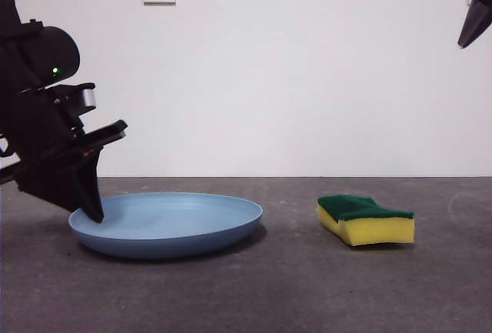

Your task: Pick up the plate,pick up the cloth,clean the plate with the cloth

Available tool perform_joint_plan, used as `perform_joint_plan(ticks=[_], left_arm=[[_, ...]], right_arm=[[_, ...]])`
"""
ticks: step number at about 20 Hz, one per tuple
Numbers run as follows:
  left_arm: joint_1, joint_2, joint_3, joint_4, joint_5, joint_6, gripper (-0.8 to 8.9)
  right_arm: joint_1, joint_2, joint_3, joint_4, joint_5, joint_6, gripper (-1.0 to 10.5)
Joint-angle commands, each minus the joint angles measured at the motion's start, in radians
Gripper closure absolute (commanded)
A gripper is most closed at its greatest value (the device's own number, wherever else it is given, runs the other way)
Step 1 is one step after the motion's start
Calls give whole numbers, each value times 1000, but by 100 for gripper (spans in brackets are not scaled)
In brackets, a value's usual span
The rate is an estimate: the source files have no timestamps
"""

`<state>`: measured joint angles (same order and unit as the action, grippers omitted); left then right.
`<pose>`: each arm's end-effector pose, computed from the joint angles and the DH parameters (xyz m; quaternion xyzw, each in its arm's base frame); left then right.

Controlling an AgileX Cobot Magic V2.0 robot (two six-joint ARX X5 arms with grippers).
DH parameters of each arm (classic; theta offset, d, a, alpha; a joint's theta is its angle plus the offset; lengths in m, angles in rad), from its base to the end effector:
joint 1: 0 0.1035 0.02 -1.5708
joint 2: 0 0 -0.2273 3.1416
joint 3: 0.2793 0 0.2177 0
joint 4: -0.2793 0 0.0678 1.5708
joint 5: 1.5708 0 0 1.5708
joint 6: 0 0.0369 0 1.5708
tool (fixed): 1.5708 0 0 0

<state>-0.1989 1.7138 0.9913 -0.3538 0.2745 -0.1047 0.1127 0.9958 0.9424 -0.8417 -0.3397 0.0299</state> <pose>0.2902 -0.0687 0.1442 -0.0630 0.5220 -0.1743 0.8326 0.1702 0.0316 0.2630 0.0621 0.4329 0.1957 0.8777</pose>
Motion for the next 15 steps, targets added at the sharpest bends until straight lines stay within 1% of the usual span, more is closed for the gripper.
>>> perform_joint_plan(ticks=[1, 5, 6, 9, 10, 12, 13, 15], left_arm=[[-5, -34, 6, -29, -11, 29, 821], [-9, -186, 13, -71, -11, 31, 821], [-9, -234, 13, -87, -11, 31, 821], [-9, -379, 14, -140, -10, 31, 821], [-9, -427, 14, -160, -10, 31, 821], [-9, -514, 14, -196, -10, 31, 821], [-9, -551, 14, -213, -10, 31, 821], [-9, -610, 14, -243, -10, 31, 821]], right_arm=[[32, 26, 3, 32, -1, 6, 572], [129, 150, 37, 54, 11, 6, 573], [153, 197, 58, 57, 34, 6, 573], [217, 340, 137, 58, 150, 0, 574], [234, 386, 164, 60, 166, -2, 574], [260, 467, 204, 77, 167, -2, 584], [278, 508, 216, 103, 179, -2, 626], [309, 572, 220, 163, 222, -2, 647]])
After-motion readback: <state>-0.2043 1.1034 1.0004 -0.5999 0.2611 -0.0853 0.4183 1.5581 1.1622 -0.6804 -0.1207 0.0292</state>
